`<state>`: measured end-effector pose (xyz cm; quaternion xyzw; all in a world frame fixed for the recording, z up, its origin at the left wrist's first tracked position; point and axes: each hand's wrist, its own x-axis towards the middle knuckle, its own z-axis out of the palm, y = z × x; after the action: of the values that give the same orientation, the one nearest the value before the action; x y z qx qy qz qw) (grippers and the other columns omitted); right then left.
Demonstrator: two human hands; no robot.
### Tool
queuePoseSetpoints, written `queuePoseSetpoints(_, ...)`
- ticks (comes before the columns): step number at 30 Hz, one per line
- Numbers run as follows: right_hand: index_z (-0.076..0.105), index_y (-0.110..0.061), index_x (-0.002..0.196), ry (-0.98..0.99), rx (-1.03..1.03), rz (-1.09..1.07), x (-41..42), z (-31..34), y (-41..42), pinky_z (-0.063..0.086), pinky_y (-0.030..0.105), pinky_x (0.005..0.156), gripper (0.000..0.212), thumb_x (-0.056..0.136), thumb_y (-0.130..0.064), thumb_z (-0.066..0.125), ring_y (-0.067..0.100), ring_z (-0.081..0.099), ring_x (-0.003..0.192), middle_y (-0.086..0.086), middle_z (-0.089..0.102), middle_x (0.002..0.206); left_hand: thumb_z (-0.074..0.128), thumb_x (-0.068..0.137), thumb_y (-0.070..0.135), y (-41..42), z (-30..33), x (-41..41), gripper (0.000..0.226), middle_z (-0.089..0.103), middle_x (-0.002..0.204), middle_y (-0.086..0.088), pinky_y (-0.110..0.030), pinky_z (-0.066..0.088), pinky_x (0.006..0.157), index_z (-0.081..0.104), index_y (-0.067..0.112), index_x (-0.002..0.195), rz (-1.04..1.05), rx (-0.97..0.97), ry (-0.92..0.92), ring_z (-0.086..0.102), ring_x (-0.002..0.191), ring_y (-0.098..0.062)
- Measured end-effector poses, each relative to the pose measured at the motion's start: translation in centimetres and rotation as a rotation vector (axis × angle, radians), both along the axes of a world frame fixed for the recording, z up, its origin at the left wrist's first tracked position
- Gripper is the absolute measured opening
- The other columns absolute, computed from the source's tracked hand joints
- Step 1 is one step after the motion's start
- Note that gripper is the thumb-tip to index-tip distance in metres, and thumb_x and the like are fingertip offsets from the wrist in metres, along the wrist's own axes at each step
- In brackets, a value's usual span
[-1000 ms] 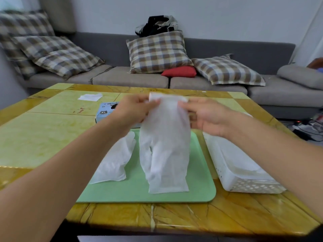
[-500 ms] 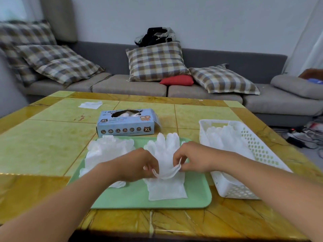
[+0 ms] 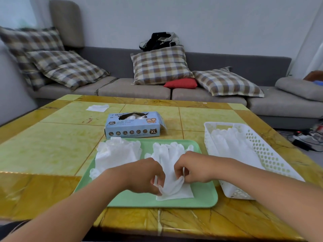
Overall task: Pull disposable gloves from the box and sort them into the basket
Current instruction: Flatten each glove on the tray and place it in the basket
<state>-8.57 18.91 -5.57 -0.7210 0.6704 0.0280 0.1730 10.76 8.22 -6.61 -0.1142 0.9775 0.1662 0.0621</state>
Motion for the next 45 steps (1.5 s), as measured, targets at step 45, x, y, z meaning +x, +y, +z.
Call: queuePoseSetpoints(45, 0.073, -0.002, 0.108, -1.335, -0.589, -0.457, 0.6, 7.0, 0.1, 0.061, 0.033, 0.078, 0.027, 0.089, -0.021, 0.069, 0.022, 0.073, 0.088, 0.012, 0.076, 0.101, 0.071, 0.087, 0.007, 0.5, 7.2, -1.1, 0.032, 0.074, 0.11, -0.016, -0.041, 0.059, 0.085, 0.067, 0.004, 0.118, 0.444, 1.083, 0.94, 0.072, 0.1, -0.032)
